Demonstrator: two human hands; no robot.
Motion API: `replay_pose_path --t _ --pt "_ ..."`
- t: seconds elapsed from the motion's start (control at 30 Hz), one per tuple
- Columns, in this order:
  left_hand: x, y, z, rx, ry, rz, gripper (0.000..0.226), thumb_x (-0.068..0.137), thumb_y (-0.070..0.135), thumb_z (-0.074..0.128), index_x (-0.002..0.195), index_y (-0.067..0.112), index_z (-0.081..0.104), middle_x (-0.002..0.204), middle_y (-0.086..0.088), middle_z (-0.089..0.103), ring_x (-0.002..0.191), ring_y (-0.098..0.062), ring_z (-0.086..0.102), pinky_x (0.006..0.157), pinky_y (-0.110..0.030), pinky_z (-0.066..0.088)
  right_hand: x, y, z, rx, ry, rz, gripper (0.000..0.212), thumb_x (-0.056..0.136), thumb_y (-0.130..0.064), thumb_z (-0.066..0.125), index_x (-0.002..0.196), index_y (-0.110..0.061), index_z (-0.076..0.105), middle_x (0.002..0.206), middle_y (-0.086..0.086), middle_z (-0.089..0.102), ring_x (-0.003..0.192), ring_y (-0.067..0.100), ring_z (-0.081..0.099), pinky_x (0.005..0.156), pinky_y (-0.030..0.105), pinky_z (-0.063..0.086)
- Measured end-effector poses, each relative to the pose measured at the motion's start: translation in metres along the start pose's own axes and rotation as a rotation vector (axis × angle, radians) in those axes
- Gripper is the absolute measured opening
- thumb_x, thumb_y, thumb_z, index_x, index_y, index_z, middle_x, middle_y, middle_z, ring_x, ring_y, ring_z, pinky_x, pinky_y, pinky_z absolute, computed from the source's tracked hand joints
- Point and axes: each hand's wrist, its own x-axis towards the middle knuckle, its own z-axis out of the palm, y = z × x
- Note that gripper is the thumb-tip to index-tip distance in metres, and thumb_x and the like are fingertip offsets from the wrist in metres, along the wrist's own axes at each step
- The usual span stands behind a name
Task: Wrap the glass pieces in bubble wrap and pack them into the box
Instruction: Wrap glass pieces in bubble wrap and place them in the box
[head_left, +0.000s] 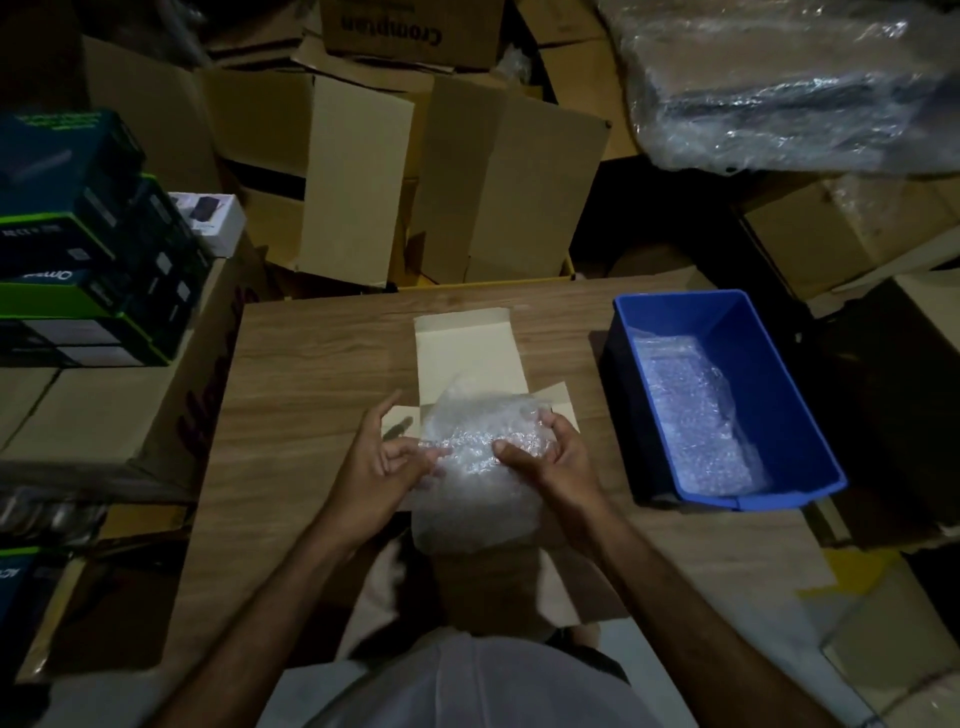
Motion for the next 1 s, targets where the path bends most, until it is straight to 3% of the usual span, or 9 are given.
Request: replay_pose_path --t 0.1,0.27,0.4,0.53,0.63,0.7,0.8,0.87,1.0 --pt "0.000 -0.002 -0.006 0.012 -0.038 0.001 0.077 0.093 0.007 0.068 0.151 0.039 0.030 0.112 -0.006 0.077 0.093 -0.023 0.077 0.074 -0.028 0.061 -0.002 0.001 -0.001 -0.068 -0.006 -0.071 0.069 0.071 -0.010 0.090 0.128 -0.026 0.055 0.117 0.011 0.074 0.098 0.020 0.076 0.069 0.030 0.061" --pt "0.006 0.012 -0.008 0.027 -0.095 0.013 0.052 0.098 -0.011 0.053 0.137 0.023 0.059 0.132 -0.007 0.068 0.117 -0.028 0.067 0.085 -0.031 0.059 -0.012 -0.005 -0.007 -0.057 -0.058 -0.007 0.101 0.059 -0.016 0.098 0.144 -0.028 0.044 0.129 0.008 0.066 0.109 0.022 0.073 0.079 0.037 0.063" --pt "0.011 0.036 -0.015 0.126 -0.317 0.016 0.059 0.097 -0.014 0.044 0.142 0.021 0.056 0.141 0.002 0.063 0.100 -0.035 0.060 0.083 -0.049 0.047 -0.013 -0.022 -0.008 0.465 -0.288 0.253 0.065 0.089 -0.027 0.078 0.145 -0.008 0.051 0.144 0.023 0.056 0.125 0.038 0.063 0.088 0.046 0.059" --pt "0.021 0.051 -0.023 0.188 -0.558 -0.044 0.059 0.097 -0.014 0.041 0.143 0.020 0.056 0.140 -0.003 0.064 0.116 -0.034 0.062 0.092 -0.048 0.049 0.002 -0.029 -0.004 0.308 -0.324 0.225 0.060 0.095 -0.020 0.070 0.148 -0.004 0.046 0.147 0.025 0.052 0.130 0.041 0.057 0.104 0.056 0.051" --pt "0.030 0.049 -0.031 0.201 -0.531 -0.125 0.058 0.099 0.020 0.062 0.152 0.035 0.042 0.136 -0.002 0.066 0.126 -0.024 0.062 0.111 -0.052 0.046 0.007 -0.032 -0.003 0.108 -0.260 0.206 0.060 0.078 -0.008 0.083 0.134 -0.014 0.063 0.135 0.019 0.064 0.119 0.039 0.066 0.090 0.053 0.059" --pt "0.030 0.046 -0.040 0.357 -0.507 -0.186 0.083 0.081 0.046 0.082 0.151 0.042 0.039 0.138 0.000 0.065 0.126 -0.017 0.062 0.109 -0.048 0.049 0.008 -0.033 -0.007 0.077 -0.234 0.201 0.047 0.077 -0.010 0.083 0.123 -0.016 0.071 0.125 0.016 0.071 0.114 0.038 0.069 0.085 0.051 0.062" --pt "0.025 0.027 -0.047 0.618 -0.618 -0.161 0.052 0.076 0.029 0.090 0.123 0.023 0.069 0.115 -0.009 0.074 0.106 -0.034 0.070 0.092 -0.057 0.056 0.010 -0.035 -0.015 0.023 -0.155 0.193 0.034 0.088 -0.010 0.075 0.122 -0.009 0.069 0.123 0.020 0.071 0.112 0.039 0.069 0.095 0.054 0.057" --pt "0.021 0.022 -0.050 0.537 -0.494 -0.160 0.035 0.078 0.027 0.088 0.109 0.022 0.073 0.106 -0.010 0.076 0.099 -0.037 0.071 0.079 -0.051 0.060 0.009 -0.039 -0.020 -0.083 -0.114 0.169 0.020 0.090 -0.009 0.072 0.110 -0.009 0.067 0.120 0.021 0.071 0.100 0.036 0.072 0.089 0.051 0.059" --pt "0.018 0.015 -0.054 0.081 -0.086 -0.201 0.051 0.079 0.017 0.084 0.123 0.013 0.060 0.118 -0.009 0.073 0.100 -0.025 0.074 0.067 -0.033 0.064 0.008 -0.043 -0.036 -0.126 -0.123 0.118 0.028 0.088 -0.001 0.072 0.097 -0.018 0.053 0.100 0.010 0.074 0.082 0.027 0.072 0.066 0.040 0.061"
